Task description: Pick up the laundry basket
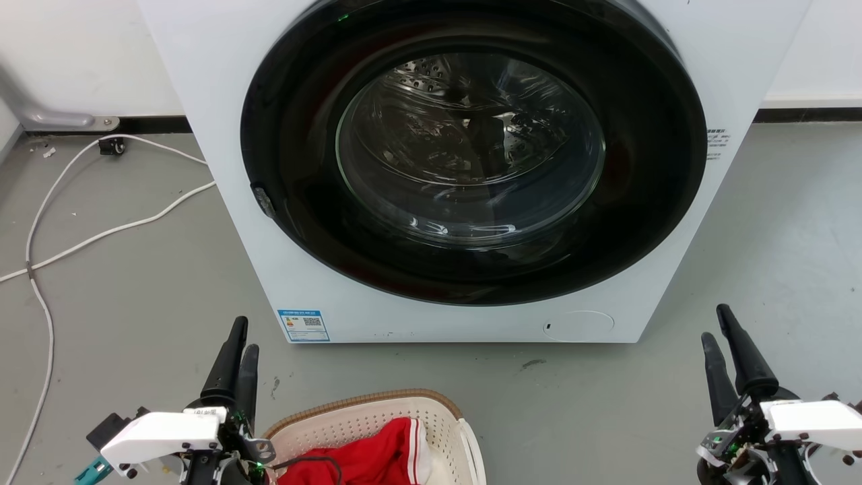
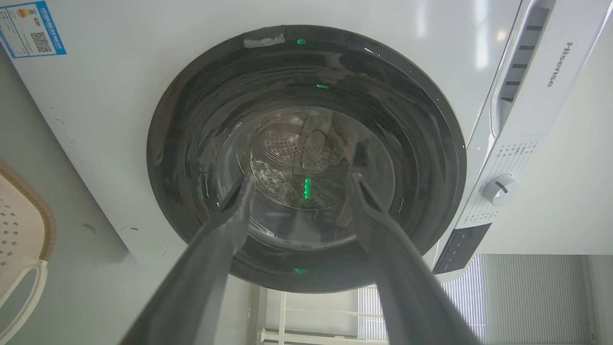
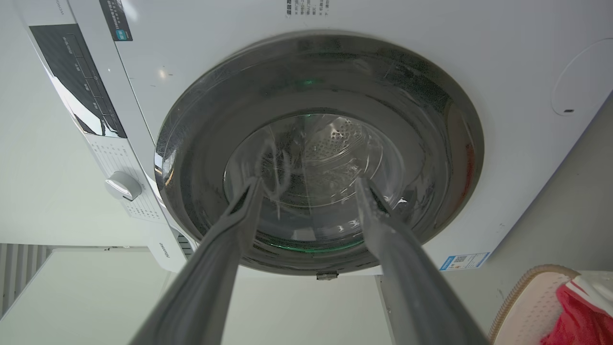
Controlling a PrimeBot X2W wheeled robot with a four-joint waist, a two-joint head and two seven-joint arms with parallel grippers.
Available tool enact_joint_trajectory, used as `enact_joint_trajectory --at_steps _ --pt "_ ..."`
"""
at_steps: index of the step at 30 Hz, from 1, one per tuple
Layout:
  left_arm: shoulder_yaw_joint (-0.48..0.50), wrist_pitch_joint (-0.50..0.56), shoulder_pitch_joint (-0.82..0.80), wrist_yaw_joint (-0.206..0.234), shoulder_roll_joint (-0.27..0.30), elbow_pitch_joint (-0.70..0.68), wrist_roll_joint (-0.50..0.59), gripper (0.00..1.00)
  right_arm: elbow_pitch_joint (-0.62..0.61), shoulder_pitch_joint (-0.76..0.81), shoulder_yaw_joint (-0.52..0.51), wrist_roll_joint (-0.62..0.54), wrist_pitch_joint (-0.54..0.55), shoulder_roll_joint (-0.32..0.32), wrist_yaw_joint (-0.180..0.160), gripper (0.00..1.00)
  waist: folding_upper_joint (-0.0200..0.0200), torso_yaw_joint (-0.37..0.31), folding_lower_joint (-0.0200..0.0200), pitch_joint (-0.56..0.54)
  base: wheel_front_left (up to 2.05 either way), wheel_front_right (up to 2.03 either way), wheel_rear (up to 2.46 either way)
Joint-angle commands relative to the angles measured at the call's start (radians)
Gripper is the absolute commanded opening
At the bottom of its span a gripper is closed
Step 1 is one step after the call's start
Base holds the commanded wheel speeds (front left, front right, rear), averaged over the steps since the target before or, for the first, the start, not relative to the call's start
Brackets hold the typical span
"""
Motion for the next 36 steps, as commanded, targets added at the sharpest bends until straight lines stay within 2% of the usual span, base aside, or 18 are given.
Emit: enact_joint_trajectory --at_steps 1,16,36 --pt "-0.006 -0.009 -0.015 -0.001 0.004 -0.026 0.014 1.0 -0.024 -0.006 0.005 -0.013 -0.008 -0.006 0.0 1.0 0.0 0.0 0.0 0.0 0.0 0.0 0.0" --pt "-0.031 -0.075 -0.001 -0.002 0.004 -0.09 0.393 1.0 -0.076 0.026 0.011 -0.385 -0.076 -0.005 0.0 1.0 0.0 -0.001 0.0 -0.004 0.0 0.0 0.0" --pt "-0.096 -0.149 0.019 0.006 0.003 -0.148 0.79 1.0 -0.146 0.06 0.058 -0.84 -0.149 0.0 0.0 1.0 0.0 -0.004 0.0 -0.008 0.0 0.0 0.0"
